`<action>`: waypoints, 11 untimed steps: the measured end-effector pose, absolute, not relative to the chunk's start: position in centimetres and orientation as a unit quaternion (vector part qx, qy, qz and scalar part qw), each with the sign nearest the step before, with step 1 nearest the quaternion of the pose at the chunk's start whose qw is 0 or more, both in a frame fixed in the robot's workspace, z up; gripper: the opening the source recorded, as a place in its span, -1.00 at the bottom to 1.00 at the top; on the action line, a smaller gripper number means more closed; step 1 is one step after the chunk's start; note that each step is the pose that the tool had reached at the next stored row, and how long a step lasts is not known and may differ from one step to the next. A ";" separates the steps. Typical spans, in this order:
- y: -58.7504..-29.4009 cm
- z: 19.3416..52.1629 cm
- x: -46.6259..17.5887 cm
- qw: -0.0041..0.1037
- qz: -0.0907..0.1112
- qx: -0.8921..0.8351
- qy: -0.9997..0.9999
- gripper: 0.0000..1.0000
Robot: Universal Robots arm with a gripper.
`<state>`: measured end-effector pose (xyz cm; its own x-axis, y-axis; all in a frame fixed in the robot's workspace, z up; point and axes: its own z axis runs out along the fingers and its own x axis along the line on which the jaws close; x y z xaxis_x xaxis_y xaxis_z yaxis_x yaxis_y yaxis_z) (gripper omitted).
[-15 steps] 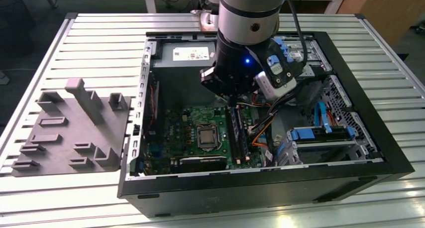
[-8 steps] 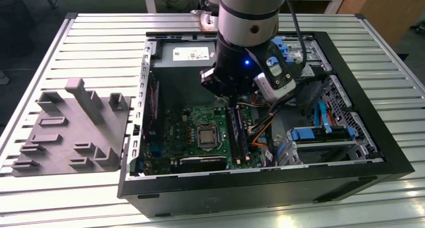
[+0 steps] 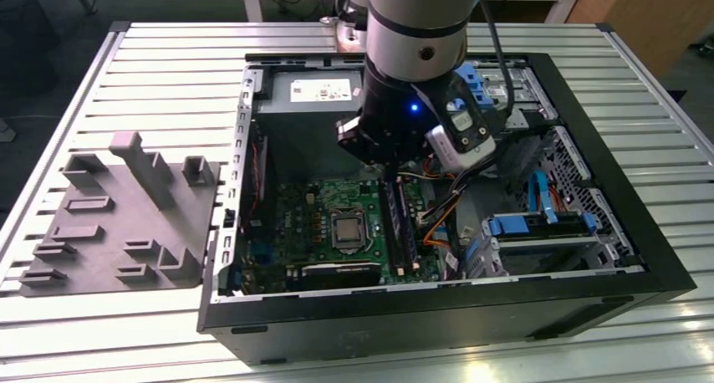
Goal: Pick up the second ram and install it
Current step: 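Insert the second ram into the second slot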
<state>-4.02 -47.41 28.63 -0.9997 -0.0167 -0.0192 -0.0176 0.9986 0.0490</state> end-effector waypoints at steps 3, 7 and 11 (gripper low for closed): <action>-47.4 28.5 -4.0 0.009 0.025 -0.008 1.000 -0.76; -47.4 28.3 -4.0 0.009 0.025 -0.007 1.000 -0.76; -47.4 28.1 -4.0 0.009 0.025 -0.007 1.000 -0.76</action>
